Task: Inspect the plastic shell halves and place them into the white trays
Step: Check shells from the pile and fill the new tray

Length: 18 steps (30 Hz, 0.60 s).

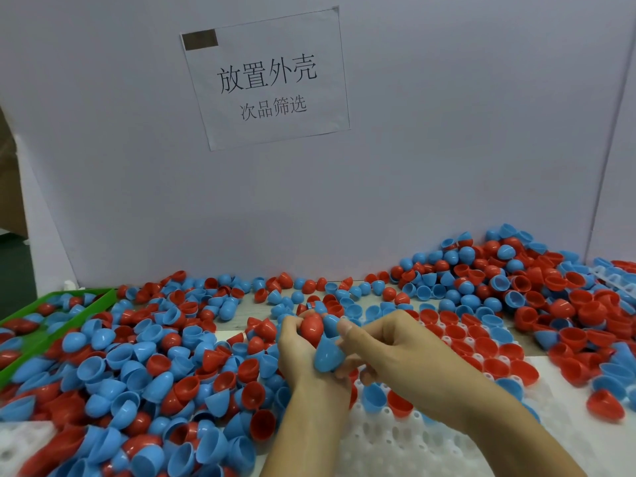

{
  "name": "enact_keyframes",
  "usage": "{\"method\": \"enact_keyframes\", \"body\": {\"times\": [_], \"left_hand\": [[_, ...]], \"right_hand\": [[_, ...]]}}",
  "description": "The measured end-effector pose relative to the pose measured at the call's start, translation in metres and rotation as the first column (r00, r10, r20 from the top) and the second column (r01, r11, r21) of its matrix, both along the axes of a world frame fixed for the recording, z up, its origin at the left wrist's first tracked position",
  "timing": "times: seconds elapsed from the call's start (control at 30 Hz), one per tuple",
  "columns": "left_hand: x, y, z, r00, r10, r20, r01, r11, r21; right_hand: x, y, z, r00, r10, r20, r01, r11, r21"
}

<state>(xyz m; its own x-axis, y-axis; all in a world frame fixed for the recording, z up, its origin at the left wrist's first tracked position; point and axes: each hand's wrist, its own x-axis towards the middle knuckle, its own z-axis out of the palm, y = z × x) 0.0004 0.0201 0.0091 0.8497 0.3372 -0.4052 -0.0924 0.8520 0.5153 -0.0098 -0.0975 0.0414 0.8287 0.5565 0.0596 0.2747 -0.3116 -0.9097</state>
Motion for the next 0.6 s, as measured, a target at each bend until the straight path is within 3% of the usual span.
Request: {"method": "enact_keyframes", "body": {"times": [0.3,0.43,0.5,0.6], "left_hand": [[0.0,0.0,0.006,0.993,0.095,-0.073,-0.102,0.99,-0.097],[0.001,0.008,0.01,0.99,0.126,-0.067,-0.133,0.985,-0.108],[0.001,0.011,0.011,0.988,0.14,-0.058,-0.145,0.984,-0.106],[0.0,0.01,0.01,0.989,0.135,-0.055,-0.139,0.986,-0.088]], "right_hand": [[0.018,-0.02,-0.005,0.966,-0.245,-0.078,0.257,0.916,0.307],[0.03,-0.042,-0.004,0.889,-0.399,-0.224,0.457,0.779,0.428],[0.035,-0.048,-0.005,0.858,-0.437,-0.27,0.514,0.74,0.433],[0.04,-0.056,-0.012,0.862,-0.443,-0.245,0.503,0.806,0.312]]}}
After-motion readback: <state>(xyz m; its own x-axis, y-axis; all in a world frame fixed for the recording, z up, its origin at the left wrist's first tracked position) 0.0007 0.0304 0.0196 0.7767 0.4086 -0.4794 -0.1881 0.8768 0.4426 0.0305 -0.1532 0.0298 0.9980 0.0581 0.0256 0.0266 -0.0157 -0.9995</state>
